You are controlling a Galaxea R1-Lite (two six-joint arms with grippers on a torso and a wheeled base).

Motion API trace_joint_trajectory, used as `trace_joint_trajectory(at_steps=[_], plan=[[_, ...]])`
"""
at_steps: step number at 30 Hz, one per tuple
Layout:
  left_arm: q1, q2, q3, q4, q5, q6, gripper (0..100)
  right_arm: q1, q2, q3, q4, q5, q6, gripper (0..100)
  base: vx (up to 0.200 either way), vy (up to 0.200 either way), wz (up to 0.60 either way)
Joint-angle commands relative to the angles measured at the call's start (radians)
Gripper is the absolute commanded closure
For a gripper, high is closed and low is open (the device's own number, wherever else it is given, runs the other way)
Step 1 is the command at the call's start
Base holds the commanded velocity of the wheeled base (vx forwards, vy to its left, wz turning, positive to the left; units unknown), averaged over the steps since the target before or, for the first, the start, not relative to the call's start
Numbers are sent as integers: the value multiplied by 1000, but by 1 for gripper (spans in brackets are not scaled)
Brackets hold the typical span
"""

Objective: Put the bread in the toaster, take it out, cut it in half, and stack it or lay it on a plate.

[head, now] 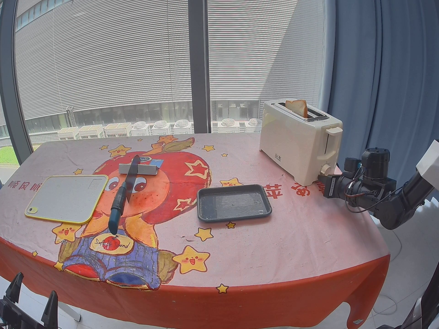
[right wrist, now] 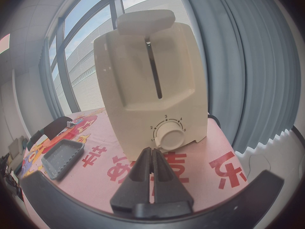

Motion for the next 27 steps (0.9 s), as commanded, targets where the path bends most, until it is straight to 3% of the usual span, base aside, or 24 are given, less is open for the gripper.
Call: trace_joint_trajectory(at_steps=[1, 14, 27], plan=[[0, -16, 16, 0, 0, 0, 0, -1, -7, -12, 5, -5, 27, 100, 0, 0, 0], [0, -16, 16, 0, 0, 0, 0, -39, -8, -24, 13, -6, 29, 100, 0, 0, 0], [0, -16, 16, 0, 0, 0, 0, -27, -14, -12, 3, -5, 29, 100, 0, 0, 0]])
